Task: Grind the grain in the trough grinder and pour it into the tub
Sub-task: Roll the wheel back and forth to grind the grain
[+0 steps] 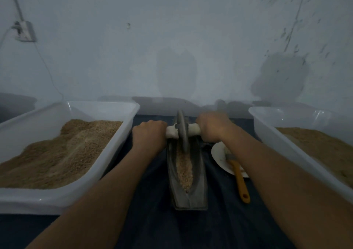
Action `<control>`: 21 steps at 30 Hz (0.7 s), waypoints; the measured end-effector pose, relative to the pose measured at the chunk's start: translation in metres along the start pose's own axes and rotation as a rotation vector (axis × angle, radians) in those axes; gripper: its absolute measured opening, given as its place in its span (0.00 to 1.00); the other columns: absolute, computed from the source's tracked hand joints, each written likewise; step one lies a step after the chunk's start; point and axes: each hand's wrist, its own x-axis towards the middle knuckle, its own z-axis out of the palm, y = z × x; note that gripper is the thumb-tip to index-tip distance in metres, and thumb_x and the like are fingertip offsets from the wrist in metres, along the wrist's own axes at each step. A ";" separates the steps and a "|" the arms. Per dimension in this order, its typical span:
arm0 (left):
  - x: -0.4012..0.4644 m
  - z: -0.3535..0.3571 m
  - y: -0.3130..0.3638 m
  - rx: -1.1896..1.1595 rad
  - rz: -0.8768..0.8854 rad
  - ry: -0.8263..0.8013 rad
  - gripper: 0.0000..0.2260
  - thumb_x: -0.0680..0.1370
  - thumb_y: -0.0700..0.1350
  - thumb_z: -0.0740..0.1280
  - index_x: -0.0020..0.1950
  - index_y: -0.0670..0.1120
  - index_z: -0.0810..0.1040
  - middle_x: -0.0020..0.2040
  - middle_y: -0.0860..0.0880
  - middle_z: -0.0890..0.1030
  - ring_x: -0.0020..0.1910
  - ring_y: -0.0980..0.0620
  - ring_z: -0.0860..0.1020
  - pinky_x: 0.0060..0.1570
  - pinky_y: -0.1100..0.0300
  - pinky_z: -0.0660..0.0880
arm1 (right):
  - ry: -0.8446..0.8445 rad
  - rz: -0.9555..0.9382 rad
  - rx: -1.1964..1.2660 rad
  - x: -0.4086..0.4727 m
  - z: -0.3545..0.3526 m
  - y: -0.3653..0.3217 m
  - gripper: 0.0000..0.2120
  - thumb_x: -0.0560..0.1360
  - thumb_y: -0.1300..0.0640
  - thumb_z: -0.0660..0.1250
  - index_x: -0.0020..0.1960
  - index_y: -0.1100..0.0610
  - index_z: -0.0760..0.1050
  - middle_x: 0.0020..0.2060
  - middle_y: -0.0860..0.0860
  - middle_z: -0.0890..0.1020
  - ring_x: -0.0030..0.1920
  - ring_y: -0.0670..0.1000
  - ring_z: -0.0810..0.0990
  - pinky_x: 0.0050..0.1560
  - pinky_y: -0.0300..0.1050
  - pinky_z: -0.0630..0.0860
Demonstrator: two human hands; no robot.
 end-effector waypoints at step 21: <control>0.009 -0.010 0.010 0.141 0.010 0.056 0.02 0.80 0.48 0.67 0.49 0.51 0.76 0.46 0.50 0.81 0.46 0.45 0.81 0.43 0.53 0.67 | -0.131 0.064 0.221 -0.006 0.006 0.006 0.09 0.71 0.52 0.75 0.47 0.48 0.76 0.42 0.49 0.81 0.39 0.51 0.79 0.35 0.45 0.72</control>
